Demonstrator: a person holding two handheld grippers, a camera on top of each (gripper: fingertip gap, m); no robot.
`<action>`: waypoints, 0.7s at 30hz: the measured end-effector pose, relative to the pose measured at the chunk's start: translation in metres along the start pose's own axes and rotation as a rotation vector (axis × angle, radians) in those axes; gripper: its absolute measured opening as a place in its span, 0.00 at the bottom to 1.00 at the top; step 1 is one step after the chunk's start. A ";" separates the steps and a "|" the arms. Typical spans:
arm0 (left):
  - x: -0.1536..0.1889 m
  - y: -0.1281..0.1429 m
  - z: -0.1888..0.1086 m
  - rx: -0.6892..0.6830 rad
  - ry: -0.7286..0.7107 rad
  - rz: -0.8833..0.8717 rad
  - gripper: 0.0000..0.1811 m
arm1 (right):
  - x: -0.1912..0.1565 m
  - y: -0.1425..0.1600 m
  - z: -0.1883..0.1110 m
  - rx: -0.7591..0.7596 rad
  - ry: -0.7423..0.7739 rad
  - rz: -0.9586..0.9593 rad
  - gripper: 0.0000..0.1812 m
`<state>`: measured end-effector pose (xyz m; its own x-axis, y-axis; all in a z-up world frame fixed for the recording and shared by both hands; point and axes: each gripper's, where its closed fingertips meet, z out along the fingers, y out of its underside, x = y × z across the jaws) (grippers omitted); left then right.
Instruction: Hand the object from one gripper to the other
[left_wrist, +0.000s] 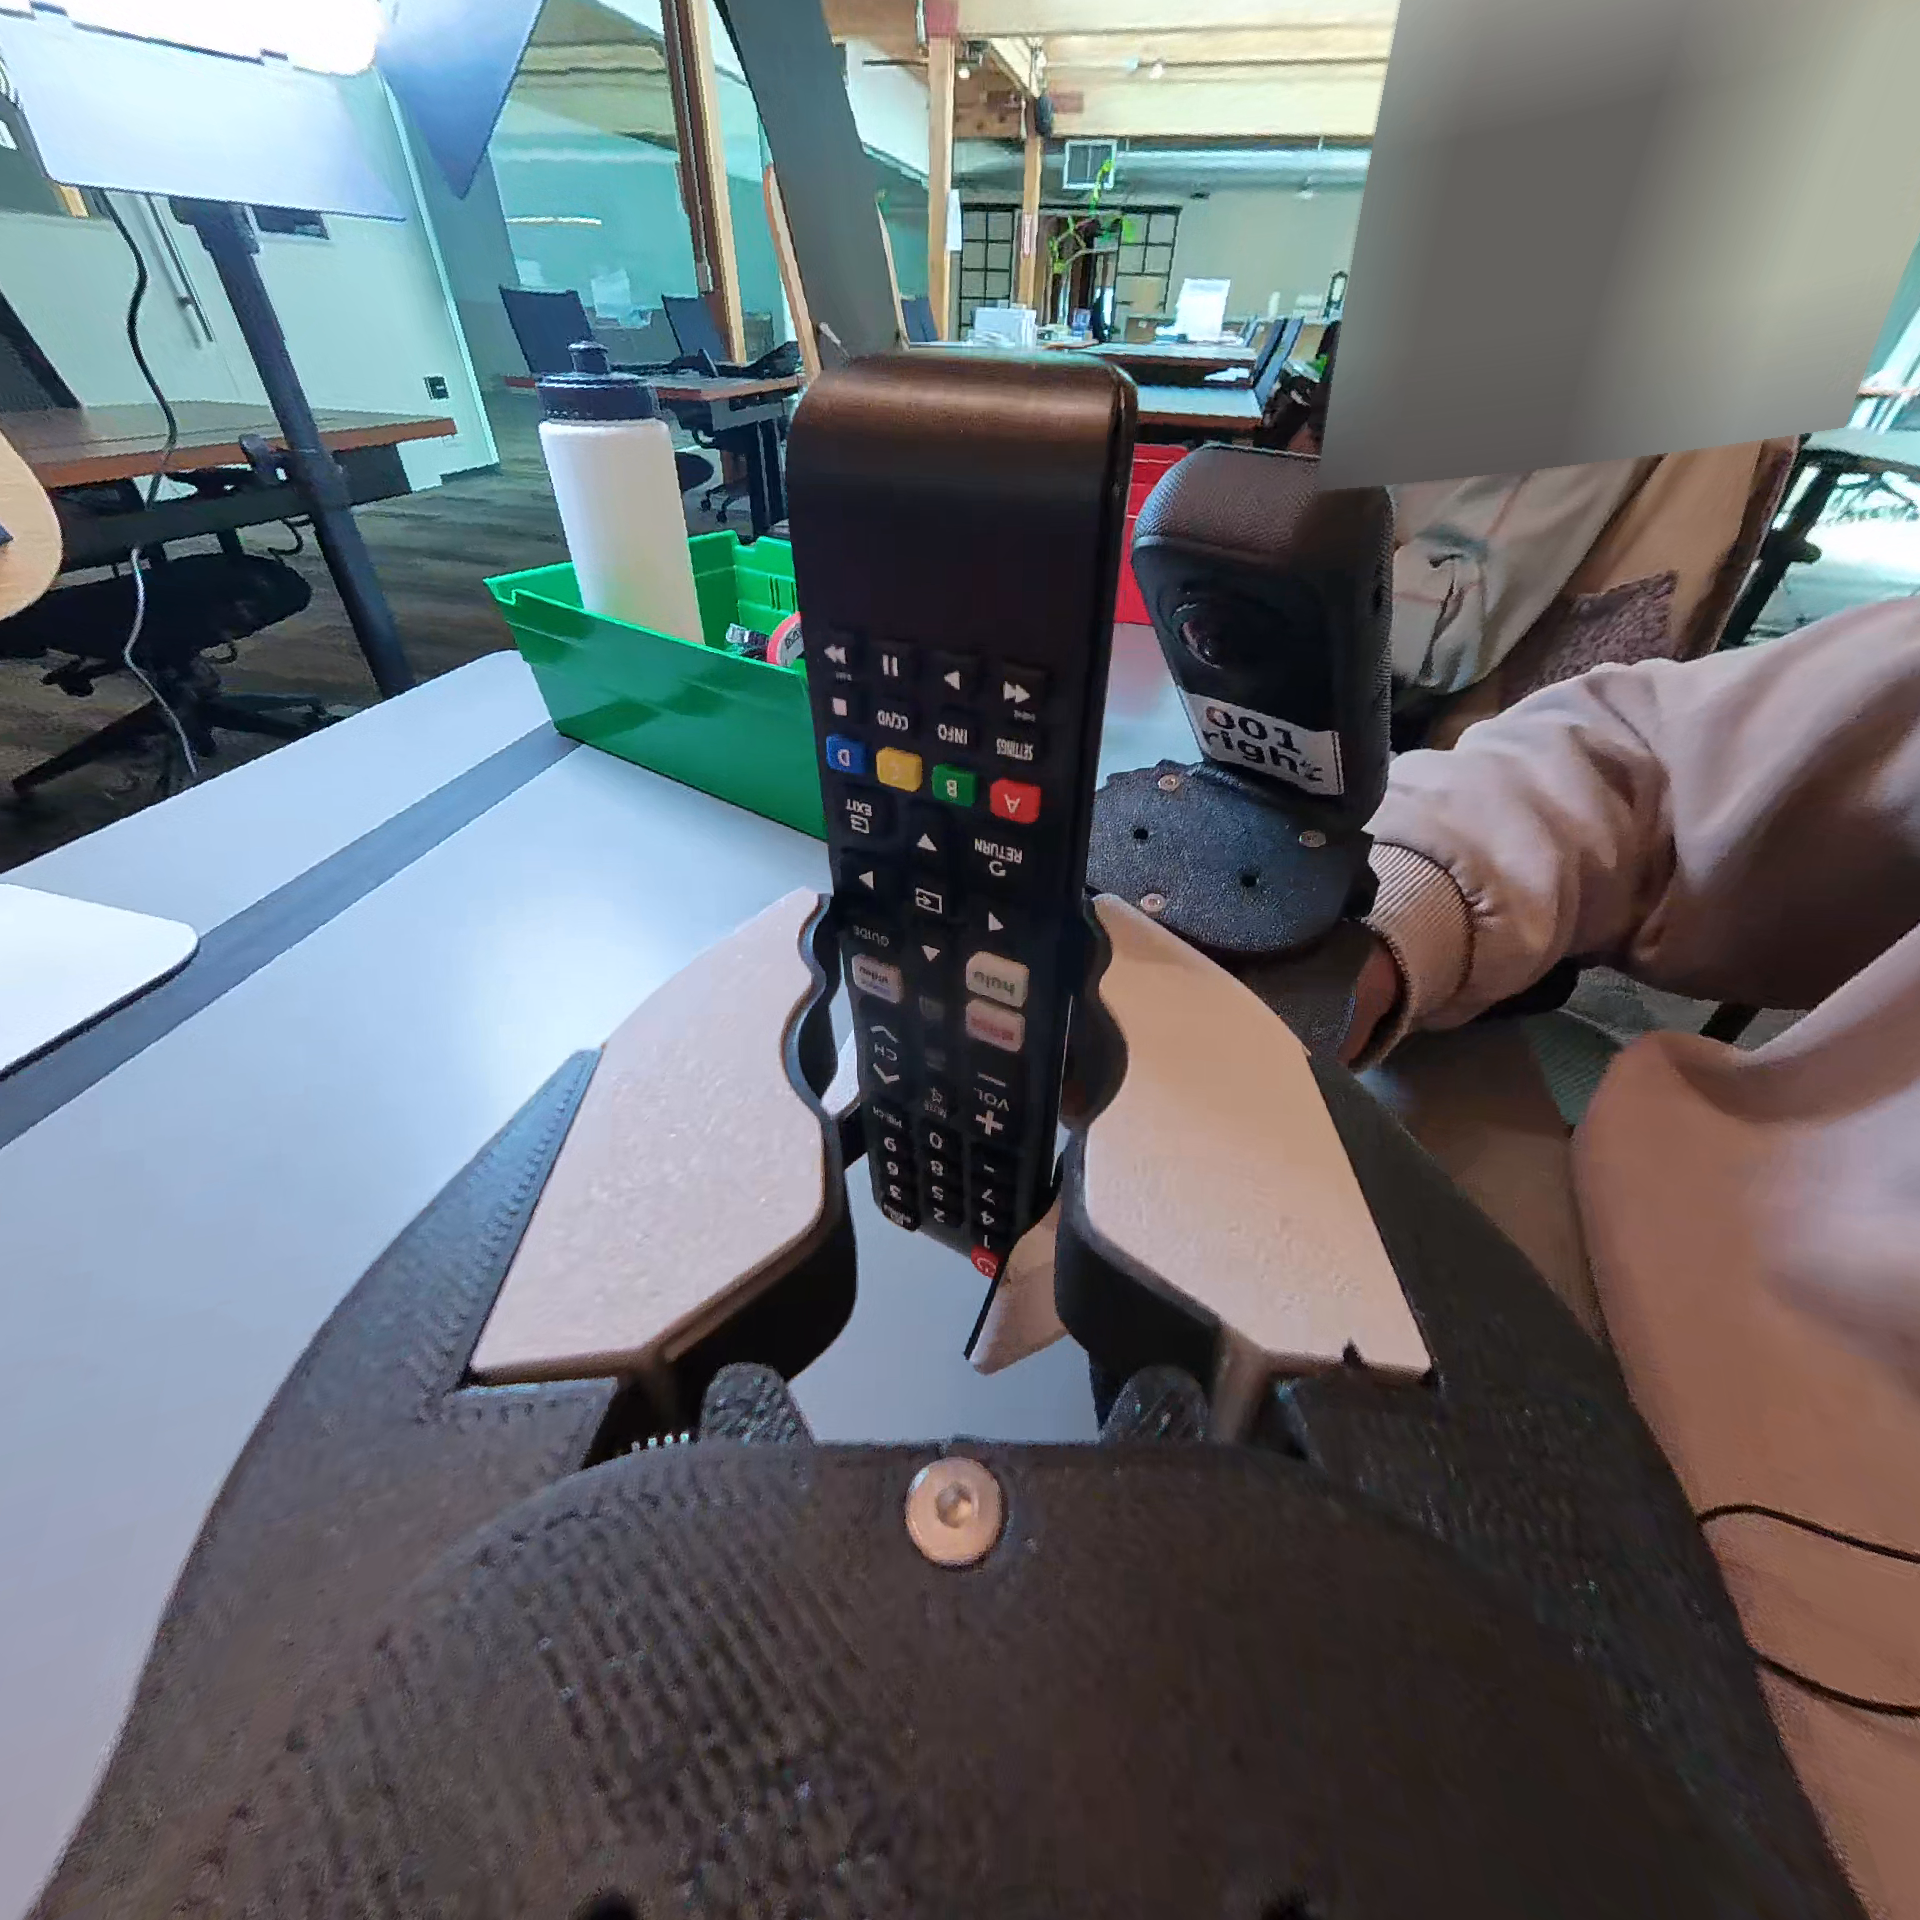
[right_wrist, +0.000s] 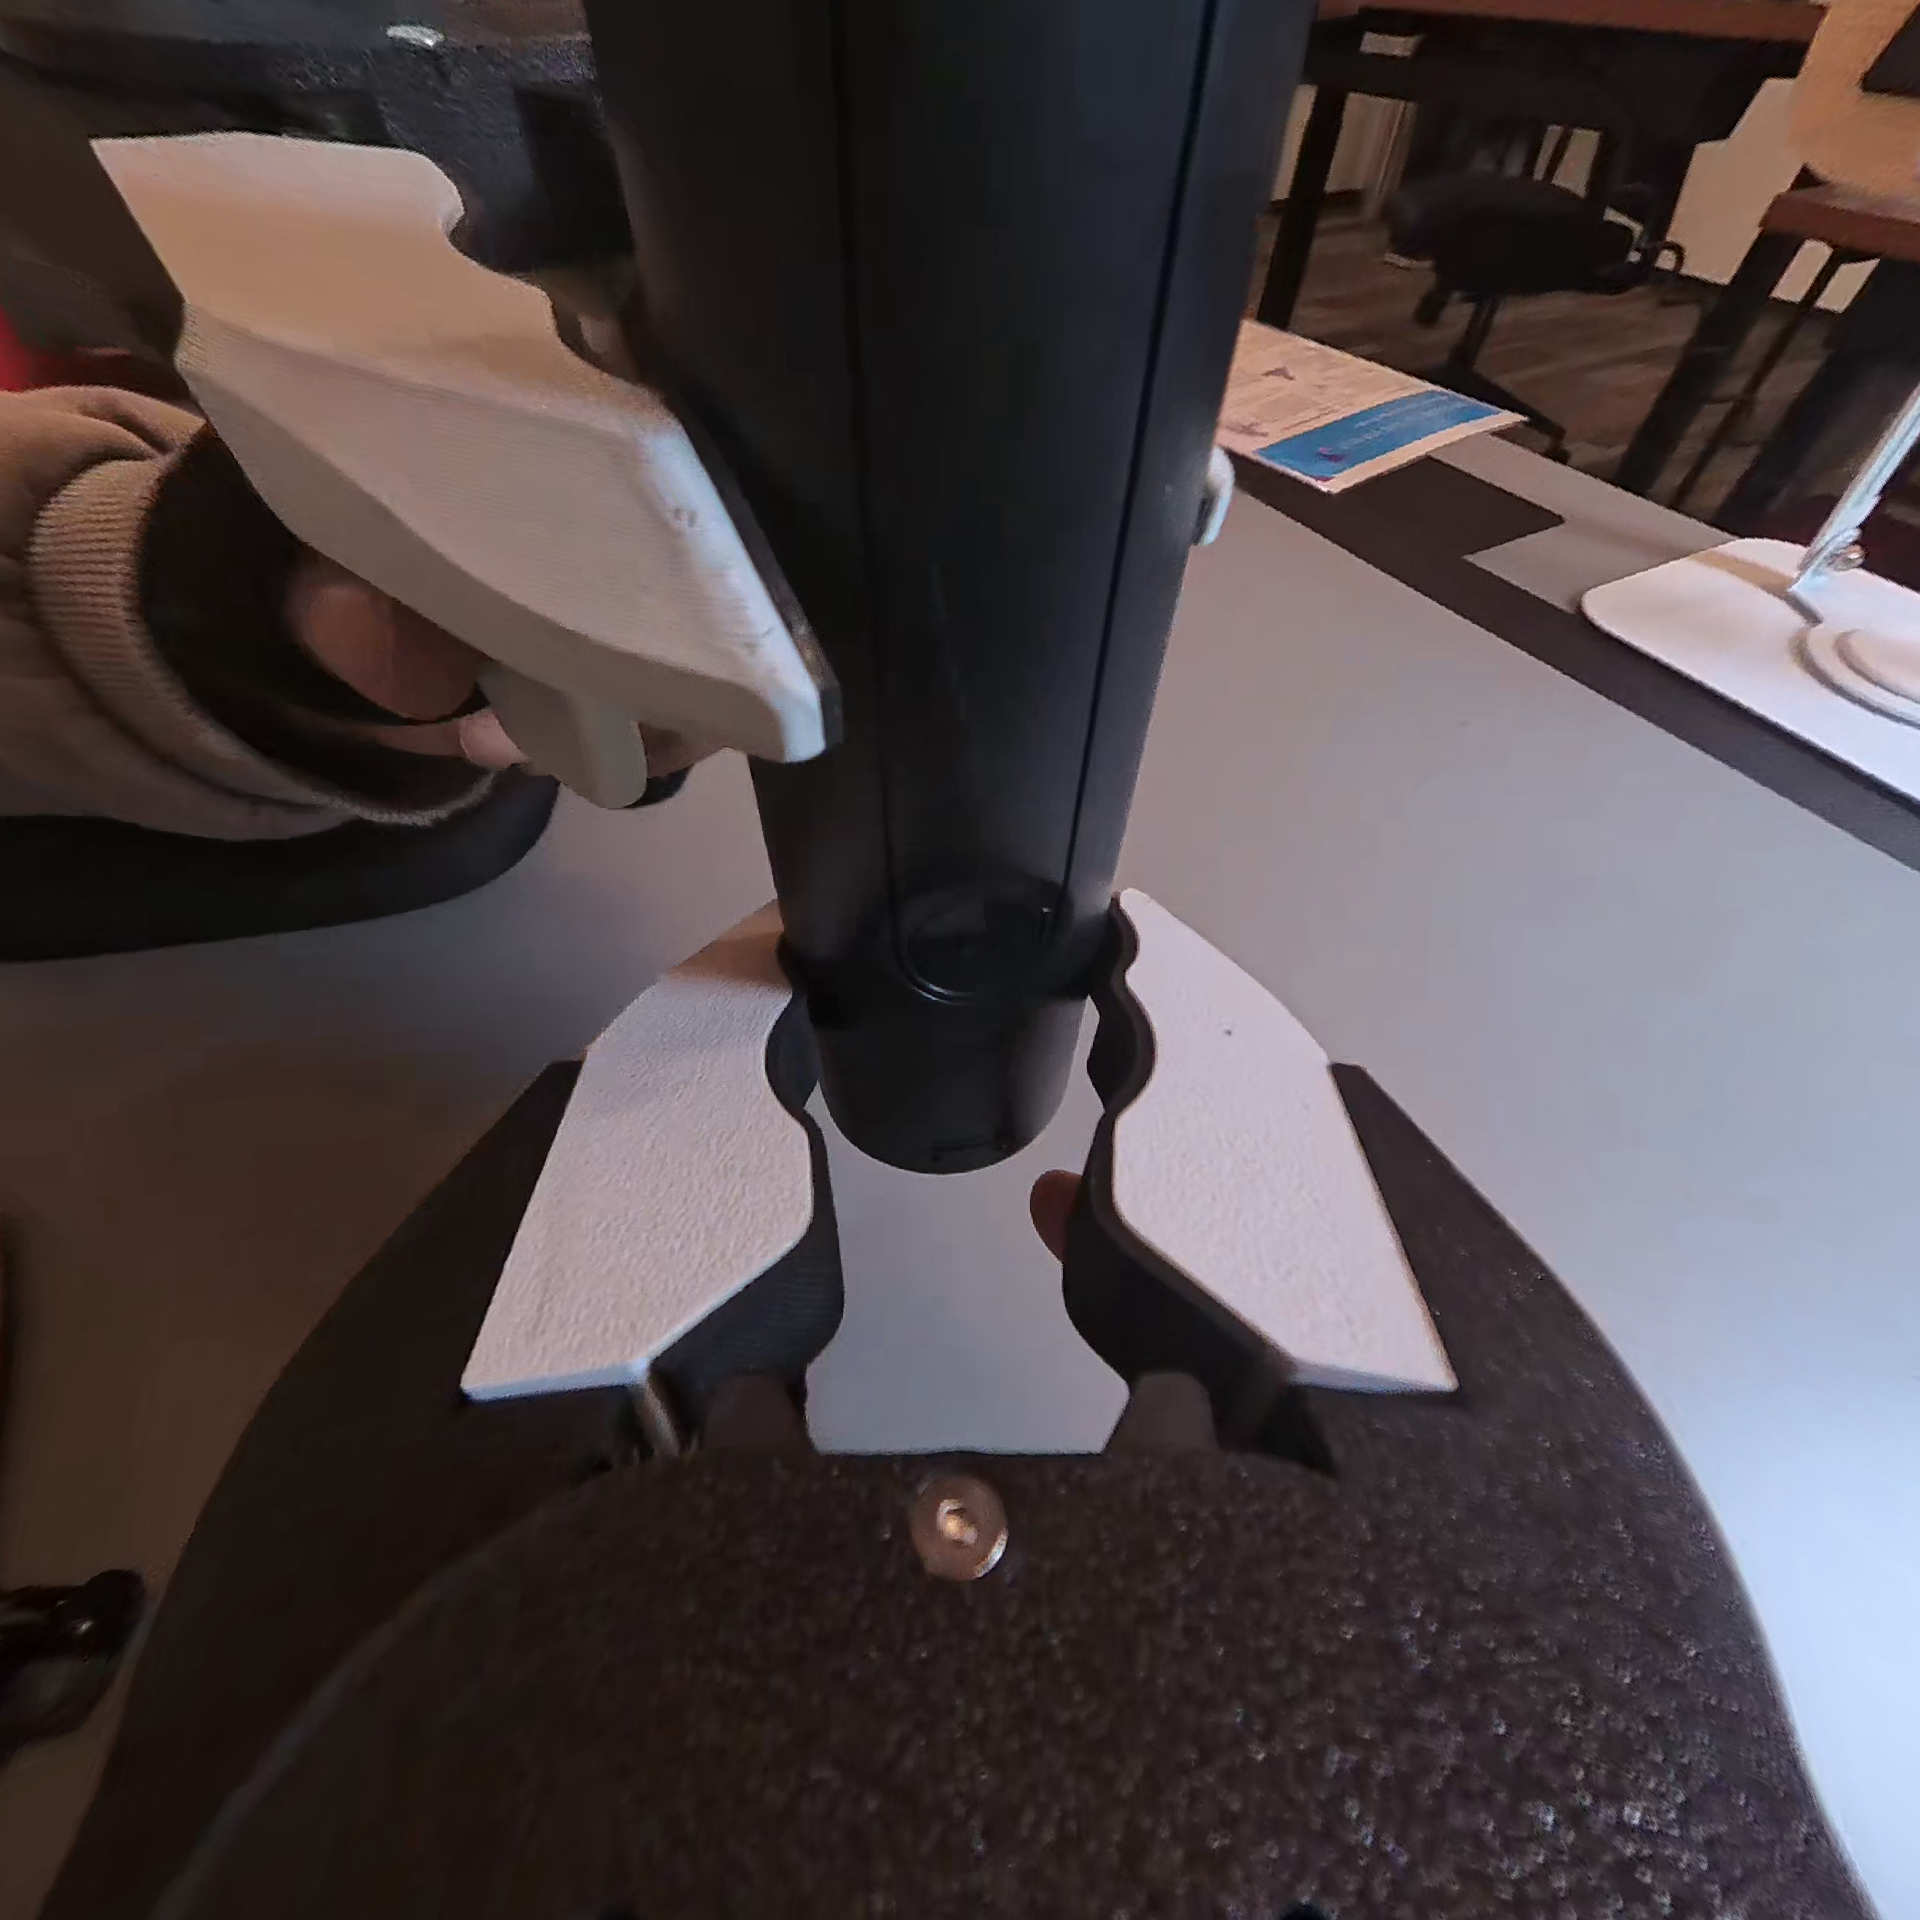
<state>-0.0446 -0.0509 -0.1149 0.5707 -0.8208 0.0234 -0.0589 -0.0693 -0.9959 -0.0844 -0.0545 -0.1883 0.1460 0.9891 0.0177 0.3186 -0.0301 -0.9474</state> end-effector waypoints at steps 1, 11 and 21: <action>0.001 -0.001 -0.001 0.005 0.007 0.008 0.24 | 0.000 -0.002 -0.001 0.011 0.004 -0.012 0.28; 0.045 -0.032 -0.026 0.213 0.434 -0.121 0.24 | -0.062 -0.018 -0.039 0.166 -0.688 0.103 0.30; 0.020 -0.043 -0.034 0.324 0.314 -0.166 0.21 | -0.044 -0.029 -0.029 0.211 -0.432 0.021 0.18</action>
<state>-0.0587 -0.0836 -0.0682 0.2725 -0.9487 0.1603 0.2992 -0.0748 -0.9513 -0.0732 -0.1012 -0.1526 -0.2666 0.9592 -0.0938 0.1158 -0.0647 -0.9912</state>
